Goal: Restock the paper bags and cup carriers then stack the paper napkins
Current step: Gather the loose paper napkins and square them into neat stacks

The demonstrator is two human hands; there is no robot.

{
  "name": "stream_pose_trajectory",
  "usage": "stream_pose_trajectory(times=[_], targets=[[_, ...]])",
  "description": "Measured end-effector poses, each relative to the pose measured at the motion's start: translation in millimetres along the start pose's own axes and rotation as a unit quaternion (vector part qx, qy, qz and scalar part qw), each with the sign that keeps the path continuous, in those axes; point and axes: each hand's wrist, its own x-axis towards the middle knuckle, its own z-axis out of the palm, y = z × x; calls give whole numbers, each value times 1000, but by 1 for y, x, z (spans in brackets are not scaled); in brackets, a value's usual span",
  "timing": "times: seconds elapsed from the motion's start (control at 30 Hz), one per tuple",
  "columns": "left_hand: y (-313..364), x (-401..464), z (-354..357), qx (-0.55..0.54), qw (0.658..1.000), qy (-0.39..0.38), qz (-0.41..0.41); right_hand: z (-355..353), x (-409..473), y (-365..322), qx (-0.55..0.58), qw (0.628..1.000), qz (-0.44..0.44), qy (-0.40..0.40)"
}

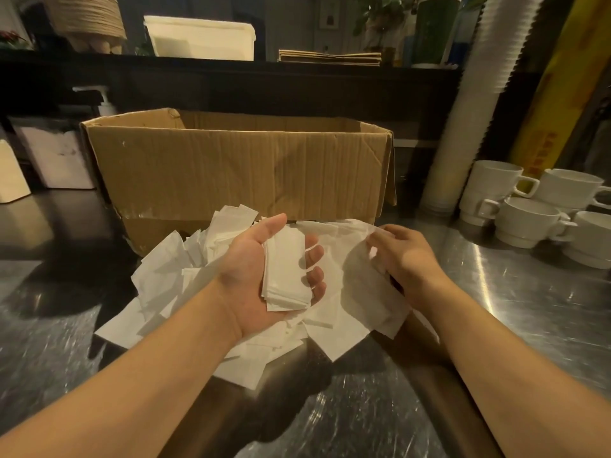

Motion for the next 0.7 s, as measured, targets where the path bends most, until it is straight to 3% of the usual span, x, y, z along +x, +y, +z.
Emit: stream_pose_trajectory(times=[0.17,0.33,0.47,0.57,0.63,0.7], targets=[[0,0,0,-1,1000,-8,0,-6,-12,-11,123,989,-67,44],[0,0,1,-5,1000,-21,4,-15,-20,-24,256,963,-81,19],[1,1,0,-16,999,-30,10,-24,-14,-24,345,935,-13,-86],[2,2,0,-31,999,-28,33,-18,-14,-23,205,969,43,-130],[3,1,0,-53,997,-30,42,-7,-15,-21,60,996,23,-69],[3,1,0,-67,996,-20,47,-2,-11,-14,-68,997,-17,-25]])
